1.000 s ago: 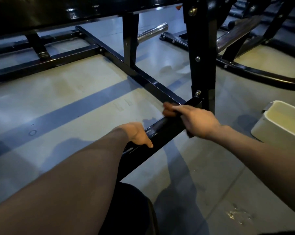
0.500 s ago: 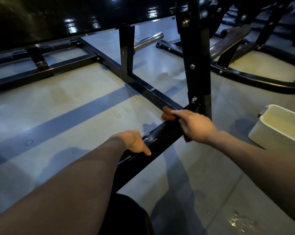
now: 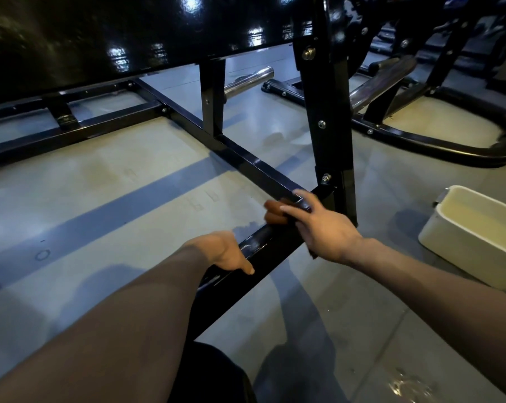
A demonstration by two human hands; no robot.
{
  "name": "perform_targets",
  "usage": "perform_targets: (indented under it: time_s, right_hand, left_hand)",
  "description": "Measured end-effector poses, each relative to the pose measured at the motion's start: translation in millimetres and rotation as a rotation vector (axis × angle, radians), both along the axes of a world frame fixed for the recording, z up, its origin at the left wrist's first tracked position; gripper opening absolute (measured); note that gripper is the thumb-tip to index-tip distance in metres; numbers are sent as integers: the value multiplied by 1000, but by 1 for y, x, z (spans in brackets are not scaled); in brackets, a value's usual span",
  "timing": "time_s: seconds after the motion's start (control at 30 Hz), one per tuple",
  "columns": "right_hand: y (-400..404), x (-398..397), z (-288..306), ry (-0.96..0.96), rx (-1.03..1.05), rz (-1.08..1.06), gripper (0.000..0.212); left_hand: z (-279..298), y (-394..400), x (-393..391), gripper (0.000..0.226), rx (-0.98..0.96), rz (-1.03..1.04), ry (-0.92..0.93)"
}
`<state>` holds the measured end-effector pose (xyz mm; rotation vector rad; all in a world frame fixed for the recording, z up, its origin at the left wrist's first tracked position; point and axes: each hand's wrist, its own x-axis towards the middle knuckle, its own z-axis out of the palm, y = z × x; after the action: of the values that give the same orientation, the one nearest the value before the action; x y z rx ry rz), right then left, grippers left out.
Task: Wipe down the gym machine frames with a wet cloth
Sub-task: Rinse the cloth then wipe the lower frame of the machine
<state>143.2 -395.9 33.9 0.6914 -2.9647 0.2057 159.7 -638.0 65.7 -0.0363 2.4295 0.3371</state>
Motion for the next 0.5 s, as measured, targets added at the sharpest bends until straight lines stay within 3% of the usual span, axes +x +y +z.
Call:
perform_targets:
  time_s: [0.07,0.13,0.23,0.4,0.47,0.5]
  right_hand:
    - [0,-3,-3,-74,-78,-233,51]
    - [-8,-2,-4,-141,-174,-329,52]
    - [-24,9,-1,-137,-193,-219,51]
    - [-19,14,2,-23,-11,237,54]
    - [0,1,-1,35,16,208,53]
    - [11,-8,-3,49,-2,121,52]
  left_hand:
    - [-4,-1,-2,72,-7,26,-21]
    - [-4,-1,-3,76,-13,33,-27]
    - [0,1,-1,67,-14,16,-22]
    - [2,1,0,66,-7,0,-32]
    - [4,2,0,54,-1,-16,-34]
    - [4,2,0,61,-7,-11,-34]
